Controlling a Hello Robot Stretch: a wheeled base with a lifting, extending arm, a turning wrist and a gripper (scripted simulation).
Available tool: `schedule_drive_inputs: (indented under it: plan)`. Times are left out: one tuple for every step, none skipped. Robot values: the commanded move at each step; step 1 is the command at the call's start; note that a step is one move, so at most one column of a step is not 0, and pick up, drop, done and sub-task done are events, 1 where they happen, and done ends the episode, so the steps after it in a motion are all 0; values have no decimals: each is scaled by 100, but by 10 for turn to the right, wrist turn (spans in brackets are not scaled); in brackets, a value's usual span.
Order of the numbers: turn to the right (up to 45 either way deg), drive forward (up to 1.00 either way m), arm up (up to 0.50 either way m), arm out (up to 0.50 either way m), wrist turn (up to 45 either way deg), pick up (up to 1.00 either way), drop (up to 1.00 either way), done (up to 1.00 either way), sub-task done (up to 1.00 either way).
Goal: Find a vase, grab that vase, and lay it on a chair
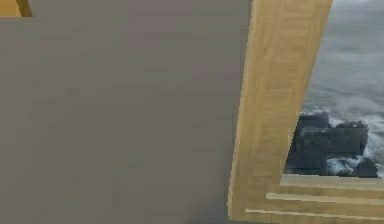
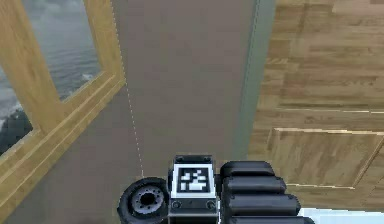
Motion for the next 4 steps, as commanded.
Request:
schedule_drive_inputs:
  plan:
    - [-450, 0, 0, 0, 0, 0, 0, 0, 0]
    - [-450, 0, 0, 0, 0, 0, 0, 0, 0]
    - [-450, 0, 0, 0, 0, 0, 0, 0, 0]
    - [-420, 0, 0, 0, 0, 0, 0, 0, 0]
